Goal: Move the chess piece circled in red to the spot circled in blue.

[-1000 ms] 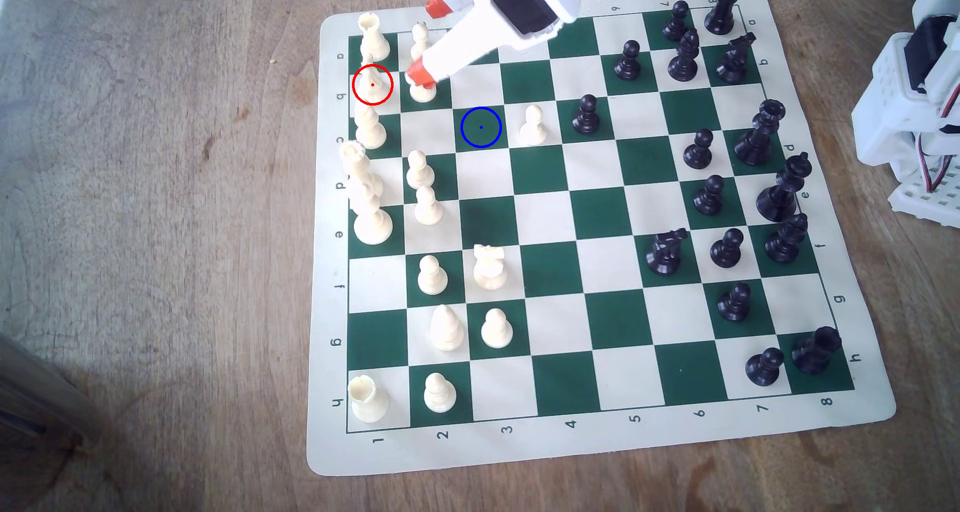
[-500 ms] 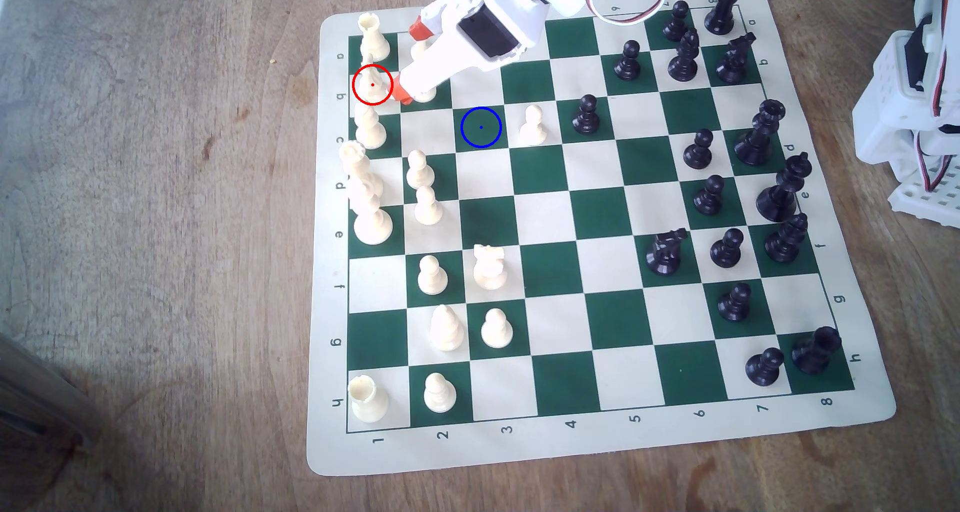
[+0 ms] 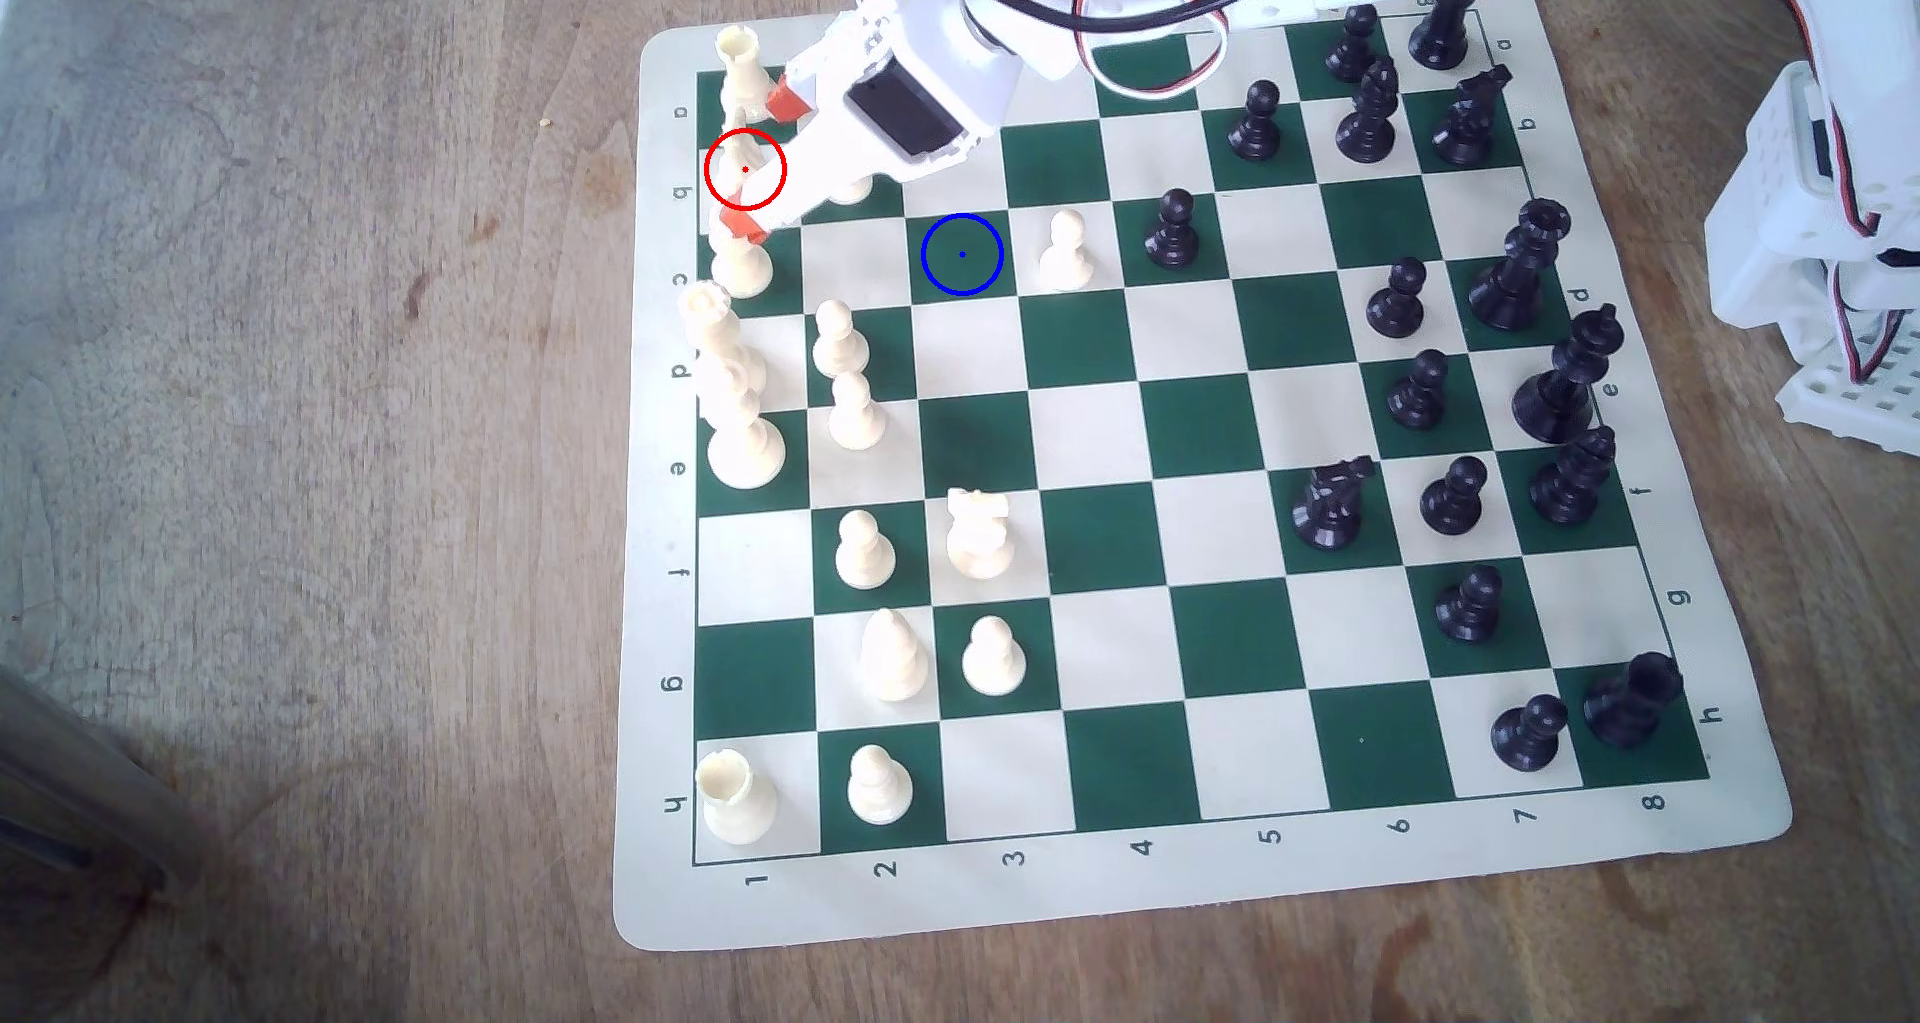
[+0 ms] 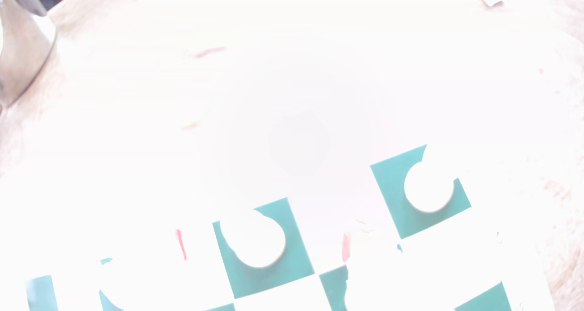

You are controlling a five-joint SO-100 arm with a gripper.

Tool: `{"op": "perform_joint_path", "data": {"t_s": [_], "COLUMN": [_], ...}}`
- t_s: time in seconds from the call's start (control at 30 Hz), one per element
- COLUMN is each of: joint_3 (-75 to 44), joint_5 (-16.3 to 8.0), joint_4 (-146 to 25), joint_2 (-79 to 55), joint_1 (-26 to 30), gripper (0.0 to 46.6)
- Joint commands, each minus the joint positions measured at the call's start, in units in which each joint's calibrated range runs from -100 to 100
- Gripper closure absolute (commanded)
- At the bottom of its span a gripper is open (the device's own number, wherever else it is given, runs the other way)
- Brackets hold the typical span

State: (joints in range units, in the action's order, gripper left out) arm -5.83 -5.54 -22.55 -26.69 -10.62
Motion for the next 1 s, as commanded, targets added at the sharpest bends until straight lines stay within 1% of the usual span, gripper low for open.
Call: {"op": "perform_joint_path", "data": {"t_s": [0.0, 0.47, 0.77, 0.8, 0.87, 0.9, 0.93, 0.97], "joint_3": [-6.68, -9.58, -9.04, -9.04, -9.04, -9.13, -9.49, -9.58], "joint_5": [-0.10, 0.24, -0.10, -0.20, -0.34, -0.63, -0.98, -1.03], "joint_4": [1.83, 2.32, 2.65, 2.98, 3.47, 3.96, 4.37, 4.45], "joint_2": [1.05, -1.07, -2.86, -3.11, -3.45, -3.53, -3.79, -3.79], "joint_1": [-0.68, -3.81, -3.34, -3.19, -3.11, -3.03, -3.03, -3.03], "gripper": [18.8, 18.7, 22.0, 23.6, 25.0, 26.9, 27.3, 26.4]}}
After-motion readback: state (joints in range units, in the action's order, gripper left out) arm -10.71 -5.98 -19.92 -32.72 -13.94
